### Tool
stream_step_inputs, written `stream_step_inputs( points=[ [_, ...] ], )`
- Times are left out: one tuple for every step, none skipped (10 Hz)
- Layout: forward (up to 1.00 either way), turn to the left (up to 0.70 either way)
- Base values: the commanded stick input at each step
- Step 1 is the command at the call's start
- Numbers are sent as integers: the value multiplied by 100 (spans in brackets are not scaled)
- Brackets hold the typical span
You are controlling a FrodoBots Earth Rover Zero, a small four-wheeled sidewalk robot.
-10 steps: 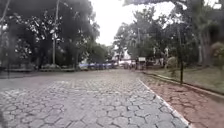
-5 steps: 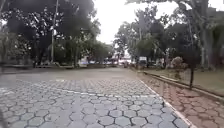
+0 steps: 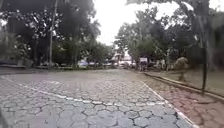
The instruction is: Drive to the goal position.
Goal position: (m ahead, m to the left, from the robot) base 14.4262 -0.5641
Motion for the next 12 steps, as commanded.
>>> stream_step_inputs(
  points=[
    [70,0],
    [70,0],
    [70,0],
    [70,0],
    [70,0],
    [70,0],
    [70,0],
    [70,0],
    [70,0],
    [70,0],
    [70,0],
    [70,0]
  ],
)
